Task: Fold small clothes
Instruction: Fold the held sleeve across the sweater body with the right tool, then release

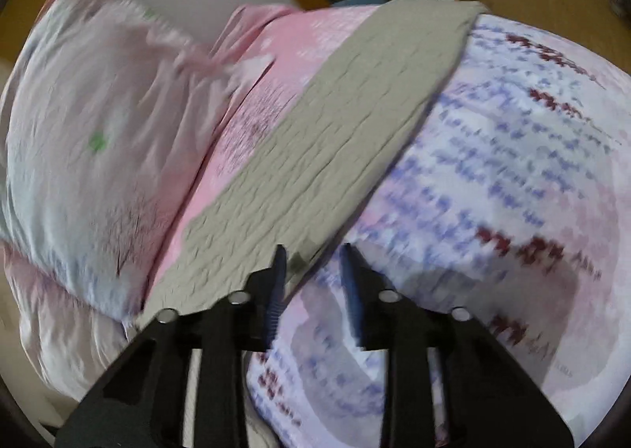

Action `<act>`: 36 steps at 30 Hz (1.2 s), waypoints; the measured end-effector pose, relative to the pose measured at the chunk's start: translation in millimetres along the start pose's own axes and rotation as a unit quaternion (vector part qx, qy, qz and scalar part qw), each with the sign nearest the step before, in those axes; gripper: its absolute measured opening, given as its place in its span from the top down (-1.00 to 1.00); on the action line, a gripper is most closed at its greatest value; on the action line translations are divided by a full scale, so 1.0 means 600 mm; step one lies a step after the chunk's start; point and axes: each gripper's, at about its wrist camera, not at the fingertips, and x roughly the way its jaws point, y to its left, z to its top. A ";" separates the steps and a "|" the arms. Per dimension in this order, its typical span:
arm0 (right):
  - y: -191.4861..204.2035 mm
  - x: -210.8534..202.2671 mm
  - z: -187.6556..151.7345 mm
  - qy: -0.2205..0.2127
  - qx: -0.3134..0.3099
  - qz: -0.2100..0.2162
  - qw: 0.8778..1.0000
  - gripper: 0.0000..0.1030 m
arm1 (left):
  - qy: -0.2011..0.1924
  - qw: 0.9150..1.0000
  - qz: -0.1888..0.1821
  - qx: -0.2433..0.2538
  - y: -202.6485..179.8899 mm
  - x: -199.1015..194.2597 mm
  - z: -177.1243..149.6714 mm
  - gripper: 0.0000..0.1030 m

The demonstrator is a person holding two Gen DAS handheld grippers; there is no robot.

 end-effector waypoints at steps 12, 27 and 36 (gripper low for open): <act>-0.026 0.004 0.084 -0.085 0.017 -0.003 0.996 0.85 | 0.002 1.000 0.004 0.004 0.000 0.004 -0.001 -0.97; 0.264 0.012 -0.189 0.104 -0.272 0.213 0.933 0.78 | -0.001 1.000 -0.001 -0.002 0.000 0.001 0.002 -0.97; 0.221 0.034 -0.191 0.106 -0.229 0.167 0.953 -0.07 | -0.003 1.000 -0.007 -0.009 0.004 -0.006 0.001 -0.97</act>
